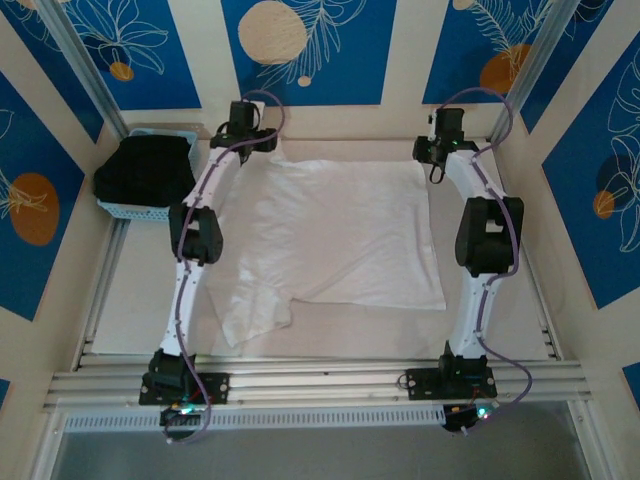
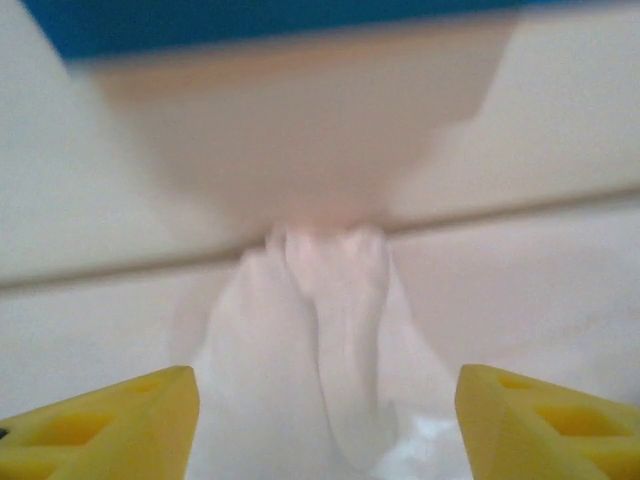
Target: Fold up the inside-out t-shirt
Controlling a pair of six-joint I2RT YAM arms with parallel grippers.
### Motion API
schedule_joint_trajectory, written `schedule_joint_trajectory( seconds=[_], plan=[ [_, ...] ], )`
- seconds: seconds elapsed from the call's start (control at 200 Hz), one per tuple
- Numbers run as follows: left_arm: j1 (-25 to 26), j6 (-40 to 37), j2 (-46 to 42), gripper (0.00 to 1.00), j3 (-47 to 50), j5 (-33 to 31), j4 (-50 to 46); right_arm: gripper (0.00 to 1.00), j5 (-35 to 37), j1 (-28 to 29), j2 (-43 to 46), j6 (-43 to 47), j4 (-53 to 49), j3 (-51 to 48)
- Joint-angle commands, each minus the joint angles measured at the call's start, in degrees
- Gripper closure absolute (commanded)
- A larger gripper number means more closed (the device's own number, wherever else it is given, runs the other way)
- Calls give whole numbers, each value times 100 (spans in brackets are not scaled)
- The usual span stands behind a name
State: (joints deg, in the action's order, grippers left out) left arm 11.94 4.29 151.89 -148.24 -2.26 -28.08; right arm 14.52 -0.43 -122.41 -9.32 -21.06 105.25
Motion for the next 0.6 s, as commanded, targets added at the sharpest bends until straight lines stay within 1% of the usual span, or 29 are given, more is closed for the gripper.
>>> schedule_joint_trajectory(
  seconds=[0.0,0.125,0.19,0.325,0.385,0.435,0.475,0.54,0.595],
  plan=[
    [-124,409,-1488,29,1109,224,88,62,-78,174,797,20,-336,-176],
    [-142,876,-3223,26,3932,299,888,60,-874,481,1419,-291,-584,-1207],
    [-146,1114,-3972,25,5174,412,1245,60,-1365,623,1719,-497,-592,-1762],
    [-140,1471,-5072,24,7030,702,1503,60,-2278,849,2350,-1082,-580,-2813],
    [-136,1585,-5500,24,7796,771,1722,60,-2519,952,2625,-1299,-518,-3268],
    [-139,1585,-5805,24,8312,787,1948,60,-2634,1076,2803,-1359,-417,-3610],
    [-152,1560,-5967,23,8544,639,1990,59,-2651,1174,2830,-1326,-407,-3749],
    [-177,1456,-6013,23,8597,471,1917,59,-2592,1279,2686,-1288,-470,-3762],
    [-192,1372,-5915,23,8454,426,1738,59,-2636,1246,2518,-1322,-594,-3686]
  ],
)
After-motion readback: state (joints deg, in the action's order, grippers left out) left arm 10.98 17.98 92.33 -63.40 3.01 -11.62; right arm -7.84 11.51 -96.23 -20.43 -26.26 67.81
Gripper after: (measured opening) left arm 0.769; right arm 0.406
